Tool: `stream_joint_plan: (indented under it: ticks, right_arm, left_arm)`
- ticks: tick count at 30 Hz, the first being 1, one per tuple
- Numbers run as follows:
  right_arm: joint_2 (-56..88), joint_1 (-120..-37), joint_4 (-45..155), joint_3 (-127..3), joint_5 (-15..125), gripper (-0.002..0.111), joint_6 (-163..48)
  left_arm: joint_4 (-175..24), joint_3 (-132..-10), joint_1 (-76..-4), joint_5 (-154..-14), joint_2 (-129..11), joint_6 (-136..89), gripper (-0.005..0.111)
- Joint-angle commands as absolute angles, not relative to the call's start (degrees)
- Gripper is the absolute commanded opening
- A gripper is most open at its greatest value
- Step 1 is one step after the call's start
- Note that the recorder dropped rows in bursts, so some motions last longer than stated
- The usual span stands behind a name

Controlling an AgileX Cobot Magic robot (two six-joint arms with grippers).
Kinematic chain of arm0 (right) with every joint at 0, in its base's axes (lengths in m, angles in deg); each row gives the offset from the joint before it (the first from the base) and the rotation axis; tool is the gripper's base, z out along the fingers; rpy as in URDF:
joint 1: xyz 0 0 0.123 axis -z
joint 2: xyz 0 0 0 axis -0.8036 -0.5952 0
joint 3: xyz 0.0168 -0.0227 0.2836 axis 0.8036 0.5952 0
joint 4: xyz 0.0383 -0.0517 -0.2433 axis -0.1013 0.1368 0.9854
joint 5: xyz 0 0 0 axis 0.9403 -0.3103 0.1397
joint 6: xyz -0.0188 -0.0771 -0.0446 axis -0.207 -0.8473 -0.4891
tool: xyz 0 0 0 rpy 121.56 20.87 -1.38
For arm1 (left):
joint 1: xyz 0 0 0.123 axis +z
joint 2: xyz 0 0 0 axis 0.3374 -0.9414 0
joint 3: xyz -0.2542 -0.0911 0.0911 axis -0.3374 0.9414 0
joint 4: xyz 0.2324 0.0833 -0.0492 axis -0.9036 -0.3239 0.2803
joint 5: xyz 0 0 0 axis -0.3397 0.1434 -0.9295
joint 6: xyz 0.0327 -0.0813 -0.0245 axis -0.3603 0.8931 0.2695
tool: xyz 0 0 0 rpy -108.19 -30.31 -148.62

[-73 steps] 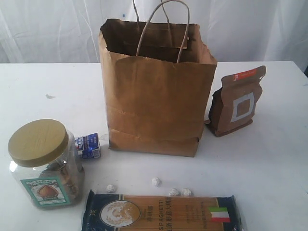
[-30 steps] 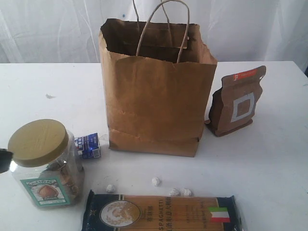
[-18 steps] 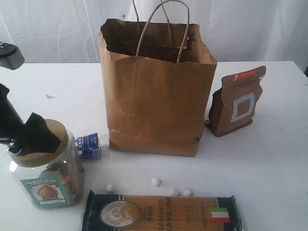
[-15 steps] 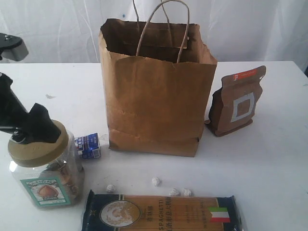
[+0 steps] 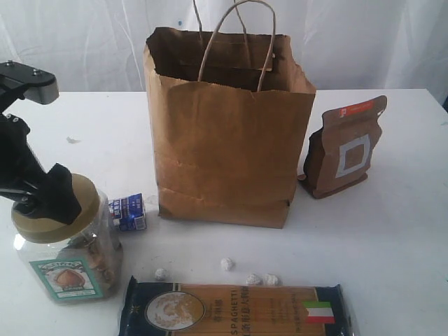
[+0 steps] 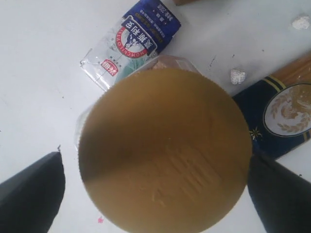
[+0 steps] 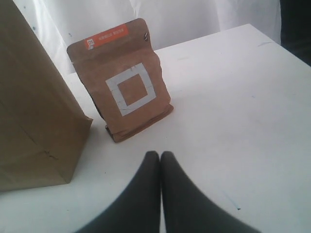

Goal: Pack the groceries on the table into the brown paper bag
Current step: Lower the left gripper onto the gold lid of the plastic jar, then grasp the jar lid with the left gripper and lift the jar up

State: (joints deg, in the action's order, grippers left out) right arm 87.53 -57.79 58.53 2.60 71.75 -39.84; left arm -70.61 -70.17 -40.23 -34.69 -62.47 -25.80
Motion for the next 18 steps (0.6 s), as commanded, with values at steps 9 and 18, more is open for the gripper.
stream_joint_plan:
  ticks: [9, 18]
  right_arm:
    - [87.9, -57.3, 58.4, 2.7, 71.4, 0.000, -40.1]
    - [87.9, -57.3, 58.4, 2.7, 71.4, 0.000, -40.1]
  left_arm:
    - [-70.1, -70.6, -40.5, -32.9, -62.6, -25.8, 0.102]
    - [-69.2, -70.5, -42.5, -33.0, -62.6, -28.5, 0.102]
